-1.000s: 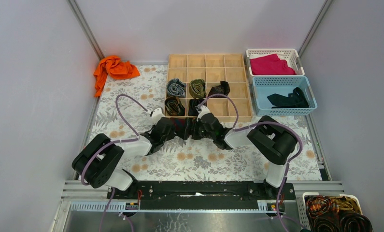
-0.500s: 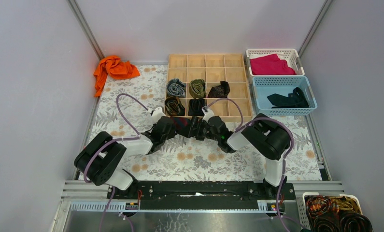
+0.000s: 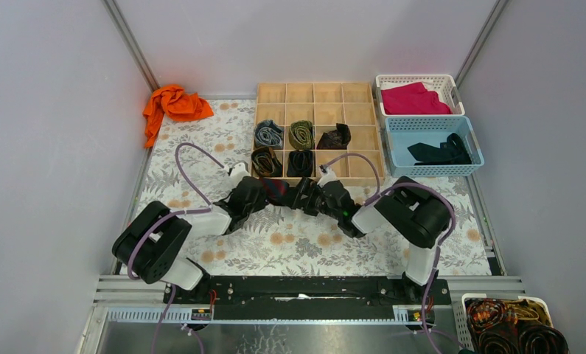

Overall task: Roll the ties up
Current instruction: Roll the tie at the center of the board.

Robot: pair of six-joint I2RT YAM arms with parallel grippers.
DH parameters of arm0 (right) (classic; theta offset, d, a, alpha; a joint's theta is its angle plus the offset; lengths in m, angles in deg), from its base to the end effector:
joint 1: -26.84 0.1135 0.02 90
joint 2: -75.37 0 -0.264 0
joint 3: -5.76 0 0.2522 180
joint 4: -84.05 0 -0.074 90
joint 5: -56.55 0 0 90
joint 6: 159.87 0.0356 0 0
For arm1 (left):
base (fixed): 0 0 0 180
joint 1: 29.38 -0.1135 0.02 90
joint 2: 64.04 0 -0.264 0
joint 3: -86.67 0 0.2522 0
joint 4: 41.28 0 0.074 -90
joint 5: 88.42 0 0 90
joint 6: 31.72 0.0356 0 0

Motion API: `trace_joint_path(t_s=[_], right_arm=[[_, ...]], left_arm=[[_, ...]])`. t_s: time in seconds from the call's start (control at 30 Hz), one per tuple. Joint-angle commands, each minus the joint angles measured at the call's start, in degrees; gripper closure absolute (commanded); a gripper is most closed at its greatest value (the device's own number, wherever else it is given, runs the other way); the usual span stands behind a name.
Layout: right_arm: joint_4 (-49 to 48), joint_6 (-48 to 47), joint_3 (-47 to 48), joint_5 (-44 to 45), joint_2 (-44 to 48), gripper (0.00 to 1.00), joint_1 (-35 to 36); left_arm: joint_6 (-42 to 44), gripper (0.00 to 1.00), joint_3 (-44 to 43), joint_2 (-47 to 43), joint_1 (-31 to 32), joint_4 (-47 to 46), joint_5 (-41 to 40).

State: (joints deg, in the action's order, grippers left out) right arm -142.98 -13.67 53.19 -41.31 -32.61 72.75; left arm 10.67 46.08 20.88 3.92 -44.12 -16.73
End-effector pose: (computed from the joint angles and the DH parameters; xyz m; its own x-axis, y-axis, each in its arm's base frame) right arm 0.2273 0.2417 0.1195 -0.7586 0.4000 -0.5143 -0.3121 0.4698 0.8257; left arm 0.2216 -0.1322 0.1288 -0.6130 -0.4363 -0.6587 -0.1902 0.8907 -0.4129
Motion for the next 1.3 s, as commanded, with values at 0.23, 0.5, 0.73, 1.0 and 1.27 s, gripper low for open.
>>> trace_joint_path(t_s=[0.23,0.5,0.73,1.0,1.27], right_arm=[[13.8,-6.5,-2.0,9.3,11.2,0.08,-3.5],[8.8,-5.4,0.1,1.5,5.7,0.08,-4.1],[0.1,-3.1,-0.4,-6.0,1.3,0.07,-4.1],[2.8,-3.8,1.0,-6.5,-0.1,0.07,-4.1],[3.4,-3.3,0.6,-4.6,-0.5,0.05,-4.9]], left_arm=[[3.4,1.00,2.1,-0.4,-3.3,5.1,-0.6],[4.1,1.00,2.0,-1.6,-4.1,6.2,-0.4],[3.5,1.00,1.9,-6.0,-4.1,8.1,5.5],[-1.8,1.00,4.2,-25.0,-2.2,19.7,6.1],[-3.8,1.00,5.4,-27.4,-2.2,14.5,6.5]])
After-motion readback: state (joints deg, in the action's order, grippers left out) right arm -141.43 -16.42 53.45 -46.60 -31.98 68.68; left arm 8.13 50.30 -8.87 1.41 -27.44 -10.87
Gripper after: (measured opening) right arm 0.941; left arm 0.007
